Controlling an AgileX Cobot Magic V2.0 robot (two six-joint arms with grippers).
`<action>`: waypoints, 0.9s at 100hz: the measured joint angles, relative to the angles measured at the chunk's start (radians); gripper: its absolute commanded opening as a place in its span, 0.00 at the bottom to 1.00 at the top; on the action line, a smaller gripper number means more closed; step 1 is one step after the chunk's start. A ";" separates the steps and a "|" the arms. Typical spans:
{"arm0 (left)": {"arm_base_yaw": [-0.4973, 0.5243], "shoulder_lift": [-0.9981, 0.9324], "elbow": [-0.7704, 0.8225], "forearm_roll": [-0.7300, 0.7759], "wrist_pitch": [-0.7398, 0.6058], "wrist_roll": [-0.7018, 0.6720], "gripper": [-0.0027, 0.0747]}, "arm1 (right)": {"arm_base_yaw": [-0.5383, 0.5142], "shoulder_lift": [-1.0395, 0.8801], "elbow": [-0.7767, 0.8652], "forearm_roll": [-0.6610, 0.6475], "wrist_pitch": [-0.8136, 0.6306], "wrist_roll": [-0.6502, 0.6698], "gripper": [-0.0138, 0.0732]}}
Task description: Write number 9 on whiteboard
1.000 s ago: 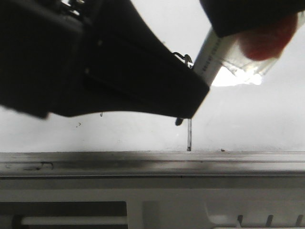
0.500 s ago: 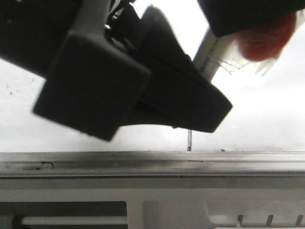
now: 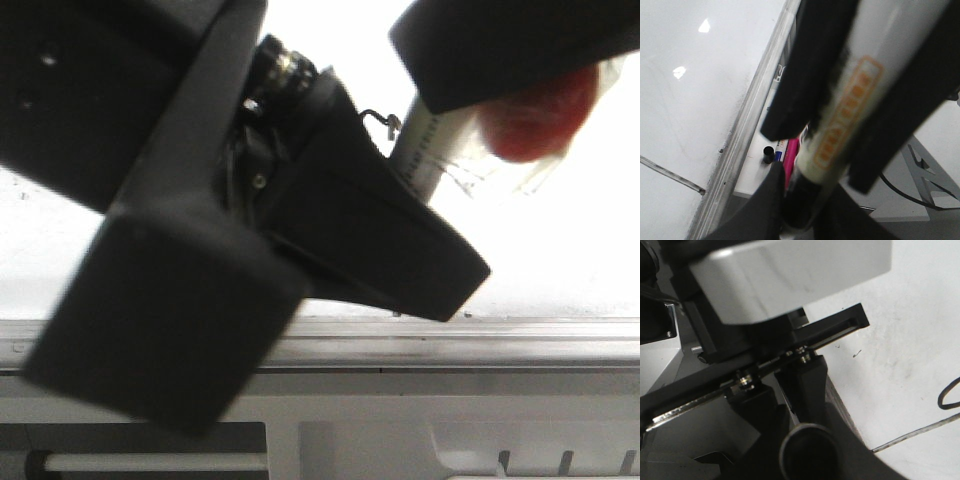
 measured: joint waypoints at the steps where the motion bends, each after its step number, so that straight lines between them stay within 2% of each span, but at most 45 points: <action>1: 0.000 0.000 0.000 0.000 0.000 0.000 0.01 | 0.000 0.000 0.000 0.000 0.000 0.000 0.07; 14: 0.000 0.000 0.000 0.000 0.000 0.003 0.01 | 0.000 0.002 0.000 0.000 0.000 0.000 0.08; 22: 0.000 0.000 0.000 0.000 0.000 0.003 0.01 | 0.000 0.005 0.000 0.000 0.002 0.000 0.17; 29: 0.000 0.001 0.002 -0.004 0.000 0.003 0.01 | 0.000 0.007 0.000 0.002 0.004 0.000 0.34; 40: -0.002 0.001 0.016 -0.039 -0.002 0.000 0.01 | 0.006 0.010 0.000 0.009 0.004 0.000 0.66; 50: -0.002 -0.007 0.052 -0.068 -0.032 -0.011 0.01 | 0.008 0.010 0.000 0.013 -0.014 0.000 0.80; 68: -0.002 -0.064 0.111 -0.125 -0.073 -0.016 0.01 | 0.008 -0.028 0.000 0.013 -0.089 0.000 0.80; 75: -0.002 -0.090 0.131 -0.141 -0.083 -0.016 0.01 | 0.008 -0.064 0.000 0.013 -0.119 0.000 0.76; 82: -0.002 -0.109 0.148 -0.161 -0.087 -0.016 0.01 | 0.008 -0.102 0.000 0.013 -0.142 0.000 0.64; 87: -0.002 -0.120 0.160 -0.183 -0.091 -0.017 0.01 | 0.008 -0.130 0.000 0.013 -0.153 0.000 0.46; 90: -0.002 -0.120 0.166 -0.198 -0.094 -0.017 0.01 | 0.008 -0.142 0.000 0.013 -0.155 0.000 0.39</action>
